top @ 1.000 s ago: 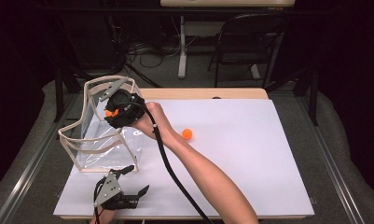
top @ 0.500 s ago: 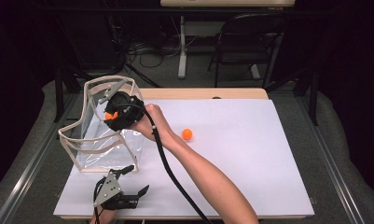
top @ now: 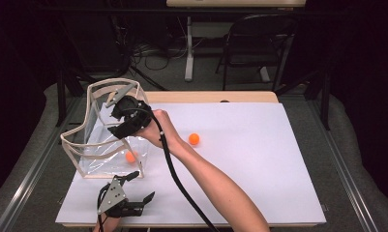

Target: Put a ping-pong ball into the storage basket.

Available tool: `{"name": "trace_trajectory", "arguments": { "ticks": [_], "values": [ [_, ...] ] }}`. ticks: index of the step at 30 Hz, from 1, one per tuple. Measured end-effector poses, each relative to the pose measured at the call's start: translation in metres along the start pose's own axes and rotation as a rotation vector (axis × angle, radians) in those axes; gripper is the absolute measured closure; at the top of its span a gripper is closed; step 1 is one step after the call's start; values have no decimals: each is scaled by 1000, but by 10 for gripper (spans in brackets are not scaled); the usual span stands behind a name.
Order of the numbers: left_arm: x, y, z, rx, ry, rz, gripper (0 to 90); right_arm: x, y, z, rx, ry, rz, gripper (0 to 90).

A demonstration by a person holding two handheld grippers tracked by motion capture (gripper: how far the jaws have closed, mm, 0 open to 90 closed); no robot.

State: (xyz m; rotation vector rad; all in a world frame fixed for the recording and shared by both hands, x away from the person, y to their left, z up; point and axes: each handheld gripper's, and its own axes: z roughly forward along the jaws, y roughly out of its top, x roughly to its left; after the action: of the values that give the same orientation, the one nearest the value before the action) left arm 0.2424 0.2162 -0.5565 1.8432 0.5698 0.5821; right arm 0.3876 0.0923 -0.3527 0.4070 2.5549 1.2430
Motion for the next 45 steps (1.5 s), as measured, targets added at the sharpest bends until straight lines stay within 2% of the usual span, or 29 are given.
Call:
{"name": "trace_trajectory", "arguments": {
  "ticks": [4, 11, 24, 38, 45],
  "values": [
    [0, 0, 0, 0, 0, 1, 155, -5, -4, -7, -15, 6, 26, 280],
    [0, 0, 1, -2, -1, 0, 155, -16, -21, -23, -48, -20, 70, 155],
    [0, 0, 0, 5, 0, 2, 155, -30, -54, -52, -67, -66, 108, 111],
    [0, 0, 1, 8, 2, 1, 155, -48, -109, -61, -15, -115, 164, 94],
    [0, 0, 1, 7, 2, 1, 155, -53, -135, -66, -8, -140, 192, 87]
  ]
}}
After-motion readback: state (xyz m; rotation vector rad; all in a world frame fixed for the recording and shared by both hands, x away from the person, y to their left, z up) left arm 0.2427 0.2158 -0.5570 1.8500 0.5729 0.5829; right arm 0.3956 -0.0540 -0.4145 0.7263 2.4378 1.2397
